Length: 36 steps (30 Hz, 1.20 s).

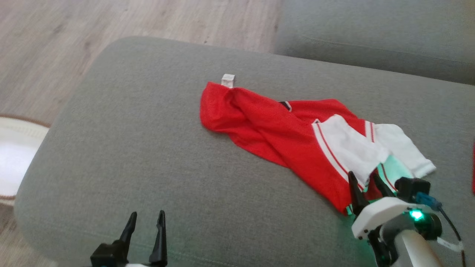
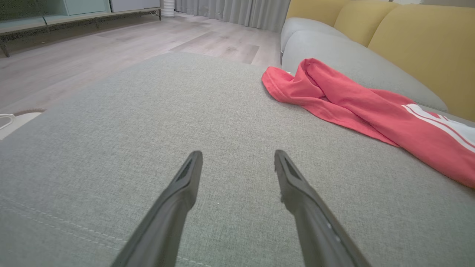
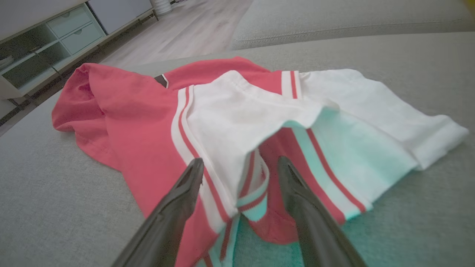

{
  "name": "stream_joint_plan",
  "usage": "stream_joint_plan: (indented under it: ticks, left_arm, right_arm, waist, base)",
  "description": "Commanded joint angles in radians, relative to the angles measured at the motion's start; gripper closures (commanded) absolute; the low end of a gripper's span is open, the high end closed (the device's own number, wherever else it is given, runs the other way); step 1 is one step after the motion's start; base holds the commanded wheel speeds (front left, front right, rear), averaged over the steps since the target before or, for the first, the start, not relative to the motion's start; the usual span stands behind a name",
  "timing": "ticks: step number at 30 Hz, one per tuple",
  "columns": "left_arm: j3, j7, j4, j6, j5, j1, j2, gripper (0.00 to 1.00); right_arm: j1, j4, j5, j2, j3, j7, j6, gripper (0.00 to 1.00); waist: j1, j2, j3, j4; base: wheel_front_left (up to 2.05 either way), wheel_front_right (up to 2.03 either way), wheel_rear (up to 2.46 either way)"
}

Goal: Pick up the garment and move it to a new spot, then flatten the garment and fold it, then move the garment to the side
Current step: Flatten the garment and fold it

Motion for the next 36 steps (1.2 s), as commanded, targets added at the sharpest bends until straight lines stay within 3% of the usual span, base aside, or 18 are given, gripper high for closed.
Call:
stream_joint_plan:
  ticks: [1,10,11,12,13,14,18,22,27,28,29,36]
  left_arm:
    - [0.024,-0.003,-0.024,0.001,0.01,-0.061,0.001,0.0]
    - [0.016,-0.004,-0.017,-0.005,0.012,-0.072,-0.002,0.0]
    - [0.016,-0.005,-0.015,-0.005,0.012,-0.073,-0.002,0.0]
    - [0.016,-0.005,-0.014,-0.005,0.012,-0.074,-0.003,0.0]
    - [0.016,-0.006,-0.012,-0.006,0.012,-0.075,-0.004,0.0]
    - [0.016,-0.006,-0.01,-0.006,0.011,-0.076,-0.005,0.0]
    - [0.016,-0.008,-0.003,-0.01,0.01,-0.082,-0.008,0.0]
    - [0.02,-0.01,0.005,-0.009,0.008,-0.082,-0.008,0.0]
    - [0.027,-0.012,0.002,-0.006,0.007,-0.077,0.001,0.0]
    - [0.028,-0.011,-0.002,-0.003,0.007,-0.074,0.006,0.0]
    - [0.028,-0.011,-0.002,-0.003,0.007,-0.074,0.006,0.0]
    - [0.032,-0.003,-0.029,0.013,0.005,-0.061,0.021,0.0]
  right_arm:
    - [-0.063,-0.013,0.003,-0.005,0.028,-0.022,-0.001,0.0]
    - [-0.183,0.11,-0.051,-0.005,0.038,-0.088,-0.001,0.0]
    - [-0.198,0.123,-0.053,-0.005,0.036,-0.09,-0.001,0.16]
    - [-0.212,0.136,-0.059,-0.005,0.033,-0.093,-0.001,0.44]
    - [-0.225,0.152,-0.068,-0.005,0.027,-0.094,-0.001,0.62]
    - [-0.237,0.169,-0.072,-0.005,0.023,-0.095,-0.001,1.0]
    - [-0.283,0.223,-0.106,-0.005,0.007,-0.128,-0.001,1.0]
    - [-0.314,0.235,-0.079,-0.005,0.061,-0.166,-0.001,1.0]
    - [-0.296,0.192,-0.032,-0.005,0.225,-0.184,-0.001,1.0]
    - [-0.273,0.165,-0.019,-0.005,0.311,-0.177,-0.001,1.0]
    - [-0.273,0.165,-0.019,-0.005,0.311,-0.177,-0.001,1.0]
    - [-0.185,0.074,-0.053,-0.005,0.56,-0.112,-0.001,1.0]
  waist:
    - [-0.0002,0.0,0.011,0.018]
    - [-0.0002,0.0,0.028,0.035]
    - [-0.0002,0.0,0.031,0.035]
    - [-0.0002,0.0,0.033,0.036]
    - [-0.0002,0.0,0.035,0.037]
    - [-0.0002,0.0,0.036,0.038]
    - [-0.0002,0.0,0.039,0.04]
    - [-0.0002,0.0,0.031,0.036]
    - [-0.0002,0.0,0.007,0.026]
    - [-0.0002,0.0,-0.003,0.022]
    - [-0.0002,0.0,-0.003,0.022]
    - [-0.0002,0.0,-0.021,0.001]
  base:
    - [0.0,0.0,0.0]
    - [0.0,0.0,0.0]
    - [0.0,0.0,0.0]
    - [0.0,0.0,0.0]
    - [0.0,0.0,0.0]
    - [0.0,0.0,0.0]
    - [0.0,0.0,0.0]
    - [0.0,0.0,0.0]
    - [0.0,0.0,0.0]
    - [0.0,0.0,0.0]
    - [0.0,0.0,0.0]
    - [0.0,0.0,0.0]
